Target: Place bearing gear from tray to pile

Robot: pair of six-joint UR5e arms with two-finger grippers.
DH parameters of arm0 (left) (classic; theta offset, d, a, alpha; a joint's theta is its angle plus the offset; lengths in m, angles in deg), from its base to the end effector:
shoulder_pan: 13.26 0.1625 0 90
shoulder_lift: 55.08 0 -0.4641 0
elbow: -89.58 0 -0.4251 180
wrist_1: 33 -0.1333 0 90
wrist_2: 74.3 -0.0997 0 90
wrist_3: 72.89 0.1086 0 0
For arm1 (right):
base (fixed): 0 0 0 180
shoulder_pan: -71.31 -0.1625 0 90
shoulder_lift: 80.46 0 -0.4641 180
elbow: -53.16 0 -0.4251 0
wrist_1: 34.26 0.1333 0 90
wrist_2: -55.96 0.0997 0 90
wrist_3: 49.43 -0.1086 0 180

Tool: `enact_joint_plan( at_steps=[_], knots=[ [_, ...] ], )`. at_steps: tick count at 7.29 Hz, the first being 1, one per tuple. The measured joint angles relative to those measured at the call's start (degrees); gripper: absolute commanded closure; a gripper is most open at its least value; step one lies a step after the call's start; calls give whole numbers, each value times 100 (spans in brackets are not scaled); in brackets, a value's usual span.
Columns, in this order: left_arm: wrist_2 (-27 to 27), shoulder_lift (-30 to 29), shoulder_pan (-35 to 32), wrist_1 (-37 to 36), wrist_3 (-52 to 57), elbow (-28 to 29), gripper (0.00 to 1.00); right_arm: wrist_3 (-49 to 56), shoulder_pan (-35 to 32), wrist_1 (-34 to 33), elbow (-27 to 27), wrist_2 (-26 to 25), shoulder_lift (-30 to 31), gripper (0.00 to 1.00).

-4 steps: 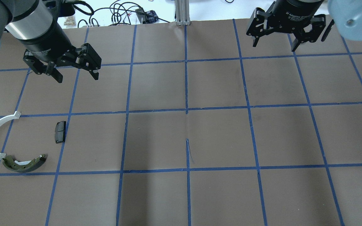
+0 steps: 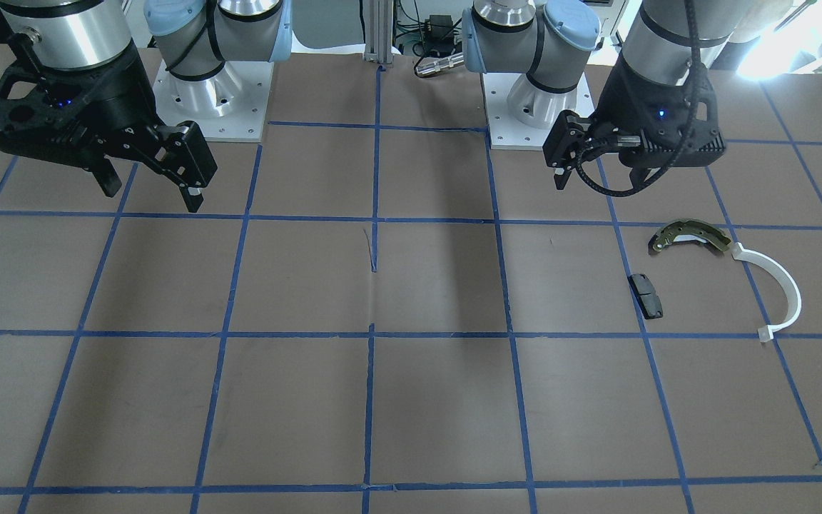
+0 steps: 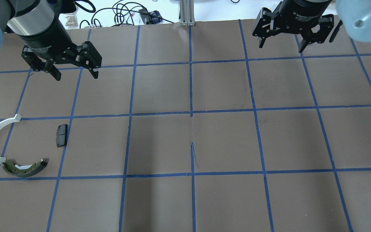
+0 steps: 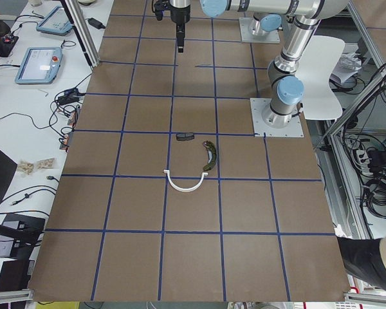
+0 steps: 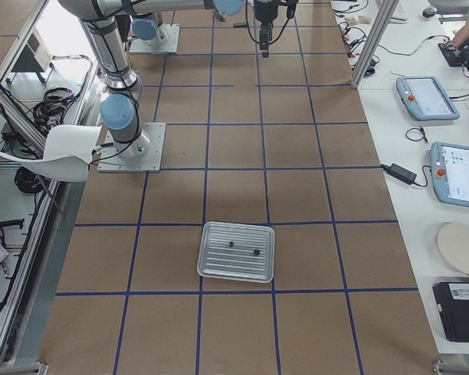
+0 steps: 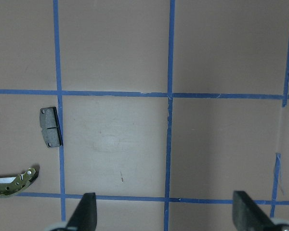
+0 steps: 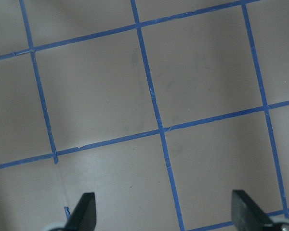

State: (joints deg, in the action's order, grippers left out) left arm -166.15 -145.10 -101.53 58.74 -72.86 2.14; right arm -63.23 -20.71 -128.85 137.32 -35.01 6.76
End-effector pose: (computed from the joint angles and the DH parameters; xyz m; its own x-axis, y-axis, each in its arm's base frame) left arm -0.1139 -0.5297 0.5383 -0.9990 -0.0301 -0.0323 -0.0297 0.9995 -0.0139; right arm 0.1511 -0.5553 0.5544 -0.9788 0.2042 -0.0155 0.2044 0.9698 -0.1333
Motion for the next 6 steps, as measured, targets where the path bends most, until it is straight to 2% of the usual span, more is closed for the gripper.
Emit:
enact_joint_plan(
  at_steps=[6],
  knots=[
    [151,1,-39,52,270,60,0,98,28,10,-44,5,-28,0]
  ],
)
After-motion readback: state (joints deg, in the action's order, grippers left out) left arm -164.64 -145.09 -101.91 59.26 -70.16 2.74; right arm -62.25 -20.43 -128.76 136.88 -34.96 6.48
